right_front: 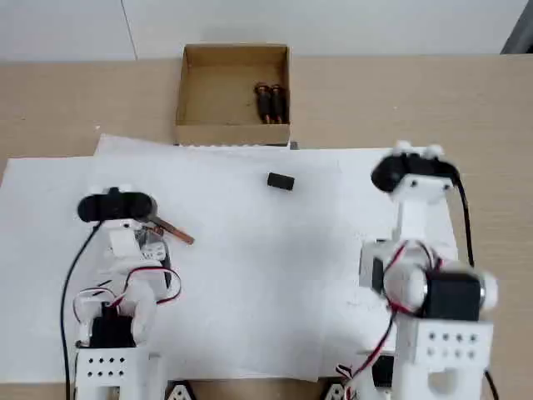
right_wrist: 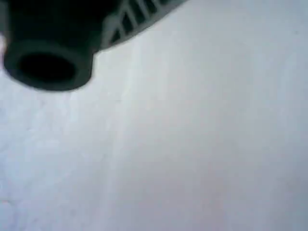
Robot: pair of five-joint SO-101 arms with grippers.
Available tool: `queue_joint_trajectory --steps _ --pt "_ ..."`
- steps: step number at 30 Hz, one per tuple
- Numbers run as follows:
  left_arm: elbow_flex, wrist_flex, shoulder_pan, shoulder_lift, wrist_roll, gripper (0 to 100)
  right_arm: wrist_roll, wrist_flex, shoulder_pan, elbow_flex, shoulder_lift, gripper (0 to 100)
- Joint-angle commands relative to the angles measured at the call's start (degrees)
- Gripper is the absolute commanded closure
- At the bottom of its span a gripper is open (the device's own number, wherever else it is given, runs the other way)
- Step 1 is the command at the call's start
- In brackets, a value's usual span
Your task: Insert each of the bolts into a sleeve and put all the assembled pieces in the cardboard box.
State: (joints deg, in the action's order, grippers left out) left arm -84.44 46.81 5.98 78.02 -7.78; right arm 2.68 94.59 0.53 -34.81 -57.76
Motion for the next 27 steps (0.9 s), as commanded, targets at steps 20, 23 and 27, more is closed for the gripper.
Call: queue_joint_trajectory --steps 20,23,27 --pt "57.45 26.9 0.35 -30.95 3.78 99 0.7 -12.53 3.12 -15.38 -15.52 99.5" --pt "63.25 29.54 0.26 -37.89 6.95 99 0.7 -13.58 3.12 -16.44 -15.6 99.5" --pt "68.26 34.73 0.53 -44.57 13.36 99 0.7 -13.76 3.12 -16.53 -15.6 99.5"
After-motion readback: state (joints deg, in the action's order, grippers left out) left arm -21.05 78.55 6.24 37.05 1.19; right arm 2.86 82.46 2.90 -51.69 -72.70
